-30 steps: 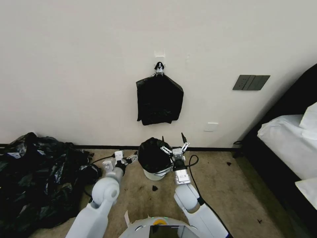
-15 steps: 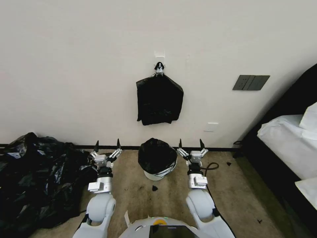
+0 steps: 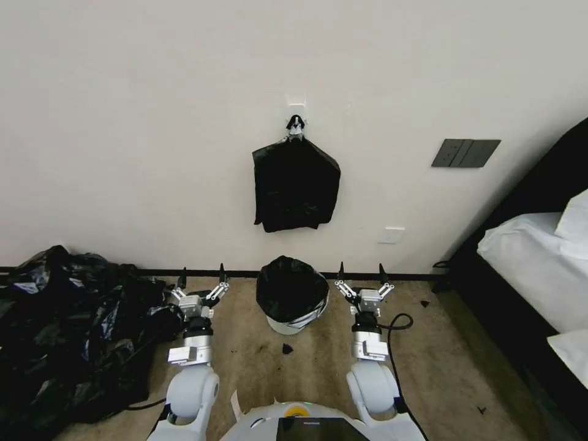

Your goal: Place a trash bag onto the trash bin.

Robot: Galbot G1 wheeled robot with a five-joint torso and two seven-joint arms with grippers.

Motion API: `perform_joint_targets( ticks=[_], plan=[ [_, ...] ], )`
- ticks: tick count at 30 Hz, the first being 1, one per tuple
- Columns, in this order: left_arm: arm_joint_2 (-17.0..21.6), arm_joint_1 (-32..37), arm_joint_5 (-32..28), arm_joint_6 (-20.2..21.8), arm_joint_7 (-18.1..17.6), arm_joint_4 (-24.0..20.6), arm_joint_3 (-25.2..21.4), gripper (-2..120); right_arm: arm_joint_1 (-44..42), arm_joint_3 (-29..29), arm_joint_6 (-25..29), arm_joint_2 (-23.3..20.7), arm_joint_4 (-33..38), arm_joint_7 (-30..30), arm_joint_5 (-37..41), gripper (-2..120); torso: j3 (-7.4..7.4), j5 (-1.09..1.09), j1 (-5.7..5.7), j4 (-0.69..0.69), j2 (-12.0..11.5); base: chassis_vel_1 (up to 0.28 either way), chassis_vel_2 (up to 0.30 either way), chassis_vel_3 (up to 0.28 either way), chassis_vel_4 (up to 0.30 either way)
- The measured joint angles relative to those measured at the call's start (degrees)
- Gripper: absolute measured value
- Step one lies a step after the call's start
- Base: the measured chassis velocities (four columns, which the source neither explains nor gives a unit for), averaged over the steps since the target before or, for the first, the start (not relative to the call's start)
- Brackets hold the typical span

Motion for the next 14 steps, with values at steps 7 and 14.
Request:
perform_joint_targets(
  ticks=[7,14],
  plan=[
    [0.7,-1.8,-0.5,-0.6,2.3,2.1,0.5,100,0.8,-0.1,2.6,0.9,-2.5,-3.4,0.4,100,0.0,0.0,0.0,0.0,0.0,0.0,0.0,0.0,0.0],
    [3.0,-1.5,0.5,0.2,7.7,1.9,1.4,100,0.6,0.0,4.9,0.2,-2.4,-6.1,0.3,100,0.0,0.0,0.0,0.0,0.0,0.0,0.0,0.0,0.0]
  ],
)
